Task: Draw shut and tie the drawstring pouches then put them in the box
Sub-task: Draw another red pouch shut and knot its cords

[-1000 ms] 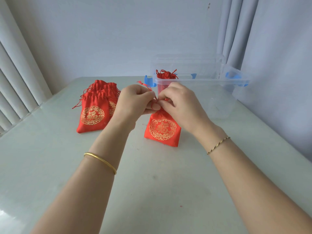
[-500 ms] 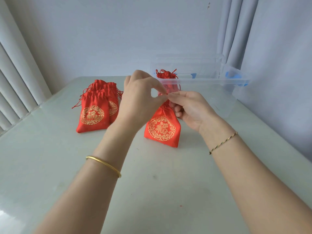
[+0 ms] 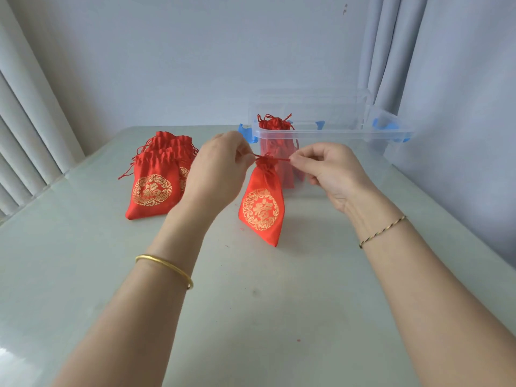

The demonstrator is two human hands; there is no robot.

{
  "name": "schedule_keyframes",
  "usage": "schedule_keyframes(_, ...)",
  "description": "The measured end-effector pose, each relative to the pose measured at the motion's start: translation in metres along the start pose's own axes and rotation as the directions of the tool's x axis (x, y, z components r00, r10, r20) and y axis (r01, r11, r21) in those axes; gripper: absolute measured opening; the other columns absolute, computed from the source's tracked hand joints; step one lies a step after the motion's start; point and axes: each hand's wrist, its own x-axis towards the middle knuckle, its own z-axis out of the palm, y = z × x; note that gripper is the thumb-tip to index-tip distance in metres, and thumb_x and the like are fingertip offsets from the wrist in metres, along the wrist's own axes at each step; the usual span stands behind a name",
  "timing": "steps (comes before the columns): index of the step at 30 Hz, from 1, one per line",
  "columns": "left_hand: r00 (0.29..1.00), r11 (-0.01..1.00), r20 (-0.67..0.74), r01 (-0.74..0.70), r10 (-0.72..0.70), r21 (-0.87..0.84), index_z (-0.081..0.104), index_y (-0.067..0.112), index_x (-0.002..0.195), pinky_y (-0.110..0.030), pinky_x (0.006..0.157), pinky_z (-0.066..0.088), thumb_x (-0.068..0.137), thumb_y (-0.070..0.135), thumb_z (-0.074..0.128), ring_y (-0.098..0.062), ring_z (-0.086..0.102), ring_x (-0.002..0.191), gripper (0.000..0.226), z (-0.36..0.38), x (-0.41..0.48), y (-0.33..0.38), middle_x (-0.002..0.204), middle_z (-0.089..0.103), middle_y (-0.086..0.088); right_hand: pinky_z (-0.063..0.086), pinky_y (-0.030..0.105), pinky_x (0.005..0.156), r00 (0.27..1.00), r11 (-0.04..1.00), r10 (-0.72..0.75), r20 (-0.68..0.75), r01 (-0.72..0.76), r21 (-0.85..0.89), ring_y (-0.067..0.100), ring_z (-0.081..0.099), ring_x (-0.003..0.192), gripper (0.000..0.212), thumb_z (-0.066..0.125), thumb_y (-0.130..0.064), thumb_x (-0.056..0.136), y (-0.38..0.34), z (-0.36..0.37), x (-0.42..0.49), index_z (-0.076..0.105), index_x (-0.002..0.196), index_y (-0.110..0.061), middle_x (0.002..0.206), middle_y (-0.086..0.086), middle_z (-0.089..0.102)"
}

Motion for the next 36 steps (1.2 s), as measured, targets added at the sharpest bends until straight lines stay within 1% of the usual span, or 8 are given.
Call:
schedule_keyframes(4,1.0,1.0,-0.001,0.0,0.0,0.021,0.061,0.008,0.089,-0.031,0.068,0.038,0.089,0.016,0.057,-0.019,0.049,0.079,0.009,0.001,-0.002,0.002,0.082,0.055,0.001,0.03,0.006,0.045,0.993,0.987,-0.083,-0.087,0.07,-0.143,-0.007,0.043,0.038,0.026,0.067,-0.001,0.08,0.009,-0.003,0.005,0.06,0.061,-0.019,0.055,-0.008,0.051)
schedule_keyframes(9,0.996,0.989,0.072,0.06,-0.05,-0.137,0.06,0.009,0.083,-0.034,0.072,0.05,0.088,0.01,0.055,-0.021,0.063,0.08,0.007,-0.003,-0.003,0.005,0.078,0.067,-0.003,0.034,0.015,0.044,0.994,0.952,0.015,0.11,0.019,-0.306,0.003,0.05,0.051,0.005,0.066,-0.016,0.083,-0.002,-0.011,-0.005,0.07,0.08,-0.015,0.068,-0.006,0.06)
schedule_keyframes(14,0.99,0.926,0.103,0.126,-0.095,-0.356,0.059,0.017,0.072,-0.032,0.068,0.053,0.088,0.011,0.056,-0.017,0.067,0.072,0.017,-0.005,-0.005,0.02,0.072,0.067,0.002,0.032,0.018,0.043,0.968,0.898,0.059,0.242,0.055,-0.437,0.014,0.053,0.061,0.045,0.069,-0.042,0.077,-0.023,-0.006,-0.019,0.067,0.088,0.002,0.079,0.017,0.069)
schedule_keyframes(22,0.99,0.816,0.142,0.093,-0.014,-0.571,0.061,0.013,0.074,-0.013,0.052,0.047,0.086,0.008,0.058,-0.011,0.063,0.068,0.013,-0.026,0.035,0.058,0.078,0.068,-0.007,0.032,0.018,0.037,0.988,0.913,-0.079,0.13,0.124,-0.388,0.01,0.048,0.044,0.01,0.065,-0.014,0.081,-0.066,-0.024,-0.001,0.068,0.082,-0.005,0.066,0.009,0.055)
schedule_keyframes(26,0.993,0.807,0.111,0.105,-0.049,-0.582,0.059,0.016,0.078,-0.014,0.052,0.049,0.087,0.007,0.055,-0.011,0.062,0.072,0.013,-0.027,0.065,0.06,0.079,0.064,-0.001,0.036,0.018,0.031,0.971,0.883,-0.228,-0.074,0.175,-0.435,0.005,0.049,0.036,0.003,0.065,-0.012,0.08,-0.094,-0.044,0.043,0.063,0.082,-0.011,0.063,0.005,0.052)
schedule_keyframes(29,0.988,0.864,0.119,0.144,-0.097,-0.482,0.061,0.015,0.083,-0.022,0.063,0.05,0.086,0.005,0.054,-0.015,0.06,0.079,0.013,-0.013,0.085,0.049,0.08,0.062,0.001,0.054,0.039,0.061,0.94,0.774,-0.297,-0.169,0.133,-0.619,0.031,0.065,0.071,0.02,0.063,-0.013,0.076,-0.093,-0.05,0.094,0.062,0.092,-0.002,0.077,0.01,0.057)
schedule_keyframes(32,0.981,0.908,0.126,0.182,-0.145,-0.377,0.065,0.012,0.096,-0.026,0.073,0.05,0.086,0.005,0.052,-0.014,0.057,0.084,0.018,0.002,0.098,0.035,0.09,0.062,0.0,0.047,0.032,0.069,0.965,0.576,-0.224,-0.136,0.018,-0.817,0.035,0.065,0.089,0.003,0.055,-0.009,0.079,-0.075,-0.047,0.132,0.055,0.082,-0.011,0.086,0.014,0.061)
schedule_keyframes(36,0.977,0.92,0.132,0.204,-0.169,-0.335,0.066,0.01,0.099,-0.019,0.067,0.047,0.086,0.005,0.051,-0.013,0.055,0.082,0.021,0.012,0.109,0.021,0.091,0.061,0.001,0.044,0.032,0.076,0.989,0.394,-0.078,-0.125,-0.085,-0.915,0.036,0.059,0.107,0.023,0.046,-0.001,0.086,-0.049,-0.036,0.158,0.06,0.104,-0.001,0.114,0.019,0.06)
